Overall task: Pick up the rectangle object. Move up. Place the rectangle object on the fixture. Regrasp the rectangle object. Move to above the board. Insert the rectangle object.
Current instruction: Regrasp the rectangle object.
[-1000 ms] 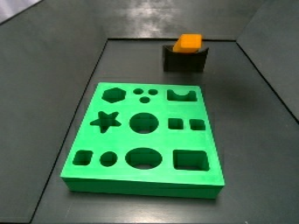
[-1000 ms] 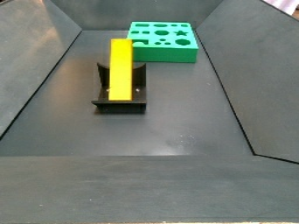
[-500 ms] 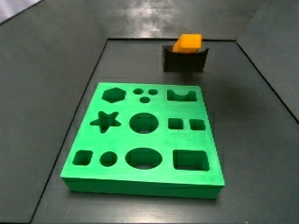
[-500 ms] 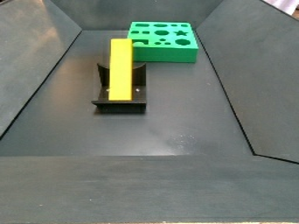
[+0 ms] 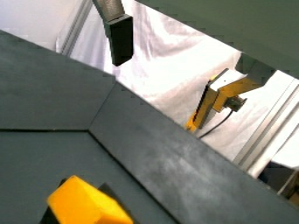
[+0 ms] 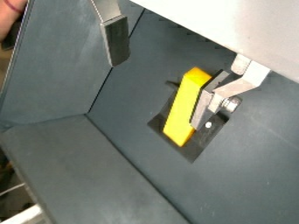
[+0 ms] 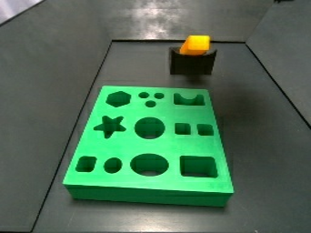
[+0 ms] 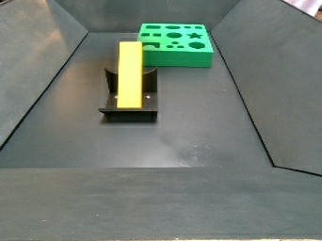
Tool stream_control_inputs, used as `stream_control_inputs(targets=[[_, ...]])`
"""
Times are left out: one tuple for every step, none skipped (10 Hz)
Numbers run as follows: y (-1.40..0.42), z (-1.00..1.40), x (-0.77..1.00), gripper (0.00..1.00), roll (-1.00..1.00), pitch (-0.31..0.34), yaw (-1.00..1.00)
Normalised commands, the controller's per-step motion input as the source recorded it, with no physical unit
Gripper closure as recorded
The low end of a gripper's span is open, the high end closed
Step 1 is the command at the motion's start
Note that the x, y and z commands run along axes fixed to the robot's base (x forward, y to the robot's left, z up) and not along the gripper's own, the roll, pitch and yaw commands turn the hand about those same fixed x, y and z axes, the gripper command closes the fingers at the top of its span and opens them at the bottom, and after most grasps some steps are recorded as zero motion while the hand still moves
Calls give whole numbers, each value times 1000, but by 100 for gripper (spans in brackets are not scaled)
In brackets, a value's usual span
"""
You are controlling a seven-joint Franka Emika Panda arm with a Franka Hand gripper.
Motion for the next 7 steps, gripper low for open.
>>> stream_control_inputs(targets=[[-40, -3, 99, 0, 302, 112, 221], [-37, 1, 89, 0, 220, 73, 224], [-42, -6, 81, 0, 182, 34, 219], [-48, -12, 82, 0, 161, 3, 201], [47, -1000, 34, 0, 132, 50, 241], [47, -1000, 36, 0, 130, 45, 218], [43, -1000, 51, 0, 122, -8, 188]])
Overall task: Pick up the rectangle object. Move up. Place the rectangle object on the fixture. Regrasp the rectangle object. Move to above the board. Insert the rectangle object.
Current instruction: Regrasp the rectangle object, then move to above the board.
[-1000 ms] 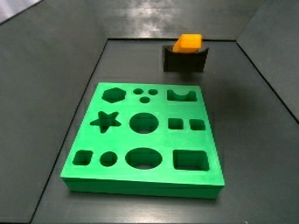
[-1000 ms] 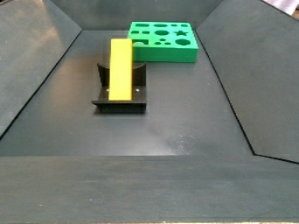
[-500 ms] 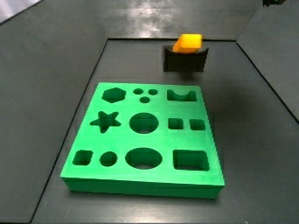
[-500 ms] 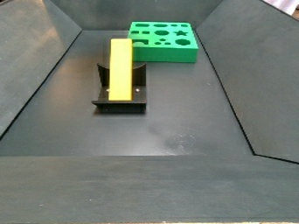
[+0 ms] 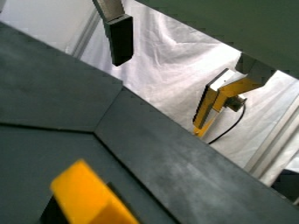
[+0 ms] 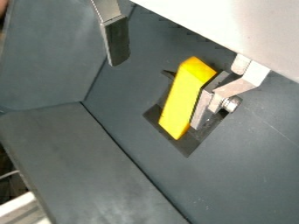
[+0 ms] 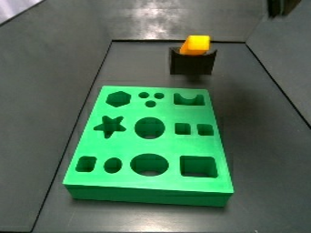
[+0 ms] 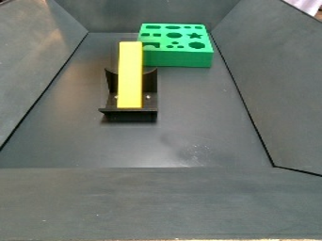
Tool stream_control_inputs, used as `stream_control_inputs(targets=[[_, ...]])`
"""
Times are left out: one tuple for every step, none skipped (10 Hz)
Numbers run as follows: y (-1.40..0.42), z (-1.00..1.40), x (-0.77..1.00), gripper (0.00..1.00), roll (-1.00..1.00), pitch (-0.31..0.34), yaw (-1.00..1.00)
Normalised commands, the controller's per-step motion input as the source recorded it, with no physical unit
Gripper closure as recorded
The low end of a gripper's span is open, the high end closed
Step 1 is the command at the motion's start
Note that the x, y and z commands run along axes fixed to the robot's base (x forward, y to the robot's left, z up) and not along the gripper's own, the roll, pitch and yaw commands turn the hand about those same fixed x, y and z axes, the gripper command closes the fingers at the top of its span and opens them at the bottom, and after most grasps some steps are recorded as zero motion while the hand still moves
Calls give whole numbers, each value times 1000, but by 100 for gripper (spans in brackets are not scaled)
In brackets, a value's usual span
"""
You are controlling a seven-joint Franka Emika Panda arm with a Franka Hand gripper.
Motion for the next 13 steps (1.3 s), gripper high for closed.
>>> stream_control_inputs(targets=[[38, -1000, 62, 0, 106, -49, 168], [35, -1000, 76, 0, 83, -86, 135], [33, -1000, 83, 0, 79, -105, 105], [28, -1000, 90, 0, 81, -113, 72], [24, -1000, 101, 0, 81, -117, 43], [17, -1000, 116, 0, 77, -106, 6], [13, -888, 111, 0, 78, -88, -15], [6, -713, 98, 0, 76, -67, -29], [1, -492, 87, 0, 75, -42, -34], [1, -387, 81, 0, 72, -28, -36], [0, 0, 0, 100, 0, 0, 0], [-78, 1000, -141, 100, 56, -25, -3], [-79, 1000, -141, 100, 40, -32, -5]])
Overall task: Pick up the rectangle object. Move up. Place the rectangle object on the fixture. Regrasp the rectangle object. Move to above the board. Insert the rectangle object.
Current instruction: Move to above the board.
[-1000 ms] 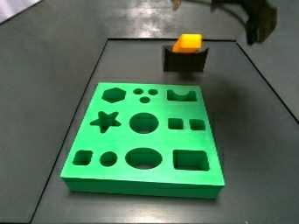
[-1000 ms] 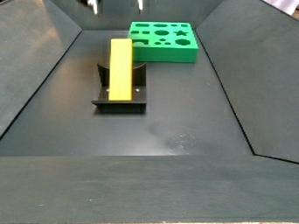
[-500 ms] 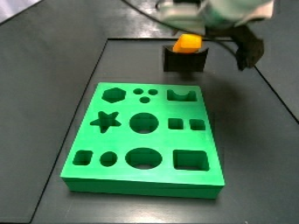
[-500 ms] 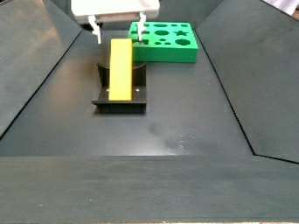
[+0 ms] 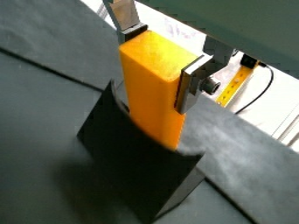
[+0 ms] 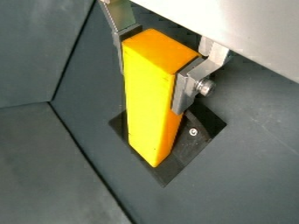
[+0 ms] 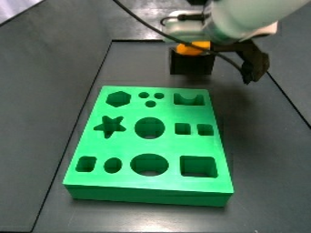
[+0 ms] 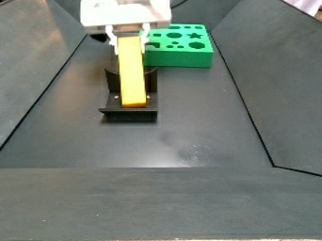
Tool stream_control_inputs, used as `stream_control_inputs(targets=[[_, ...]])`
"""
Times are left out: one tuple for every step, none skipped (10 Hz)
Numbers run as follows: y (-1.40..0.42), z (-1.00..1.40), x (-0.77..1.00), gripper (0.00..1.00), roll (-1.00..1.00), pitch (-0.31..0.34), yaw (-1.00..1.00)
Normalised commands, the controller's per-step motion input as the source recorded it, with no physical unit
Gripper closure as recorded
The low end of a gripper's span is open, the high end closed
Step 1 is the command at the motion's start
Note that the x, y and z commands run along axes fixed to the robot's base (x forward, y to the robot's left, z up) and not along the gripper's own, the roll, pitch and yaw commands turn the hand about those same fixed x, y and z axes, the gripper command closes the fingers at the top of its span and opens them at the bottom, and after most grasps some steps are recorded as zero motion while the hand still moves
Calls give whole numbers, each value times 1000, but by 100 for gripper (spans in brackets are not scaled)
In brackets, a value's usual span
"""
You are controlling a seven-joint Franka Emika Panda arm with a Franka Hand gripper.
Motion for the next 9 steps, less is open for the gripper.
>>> stream_control_inputs(targets=[[-70, 1000, -140, 100, 9, -39, -11], [-64, 1000, -137, 100, -31, -32, -20], [-63, 1000, -135, 100, -39, -25, -26], [-58, 1000, -131, 100, -43, 1, -37], [-55, 1000, -128, 100, -45, 21, -40], [-53, 1000, -125, 100, -40, 41, -34], [-50, 1000, -122, 100, -42, 54, -23], [-44, 1000, -120, 100, -46, 58, -7], [-43, 1000, -120, 100, -46, 56, 2]])
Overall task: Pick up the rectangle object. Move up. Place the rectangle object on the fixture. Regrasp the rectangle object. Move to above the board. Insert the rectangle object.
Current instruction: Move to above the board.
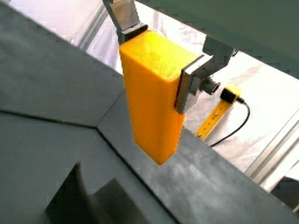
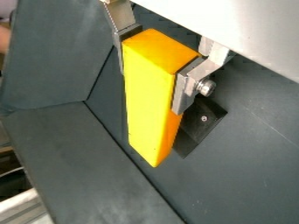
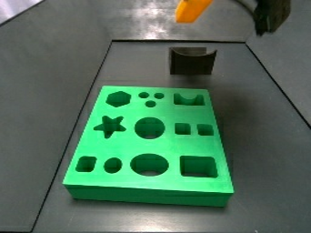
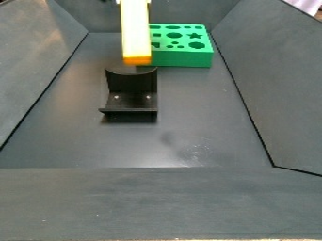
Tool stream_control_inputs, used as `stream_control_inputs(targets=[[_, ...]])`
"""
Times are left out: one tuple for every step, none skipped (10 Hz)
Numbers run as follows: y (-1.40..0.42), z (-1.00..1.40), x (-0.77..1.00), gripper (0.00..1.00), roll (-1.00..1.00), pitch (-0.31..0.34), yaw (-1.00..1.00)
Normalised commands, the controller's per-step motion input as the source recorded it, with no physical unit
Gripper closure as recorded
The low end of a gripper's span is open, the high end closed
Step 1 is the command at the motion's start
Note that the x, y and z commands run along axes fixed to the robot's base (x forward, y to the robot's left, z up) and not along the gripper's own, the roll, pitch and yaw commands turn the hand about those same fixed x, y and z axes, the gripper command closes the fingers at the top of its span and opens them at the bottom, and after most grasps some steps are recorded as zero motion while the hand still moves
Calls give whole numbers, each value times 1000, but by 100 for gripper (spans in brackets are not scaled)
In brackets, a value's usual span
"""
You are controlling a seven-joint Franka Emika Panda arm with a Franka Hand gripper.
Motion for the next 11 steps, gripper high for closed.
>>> stream_control_inputs(targets=[[-37, 1000, -117, 100, -48, 50, 17], [-35, 1000, -113, 100, -49, 49, 26], [-30, 1000, -108, 100, -47, 44, 32], [-28, 1000, -103, 100, -47, 38, 34], [-21, 1000, -92, 100, -48, 34, 34], [-18, 943, -82, 100, -50, 36, 34], [-15, 707, -49, 100, -51, 40, 33], [-8, 532, -26, 100, -48, 49, 29], [-12, 302, -1, 100, -45, 67, 28], [-1000, 99, -465, 100, -1000, -25, -110], [-1000, 68, -462, 100, -1000, -31, -109]])
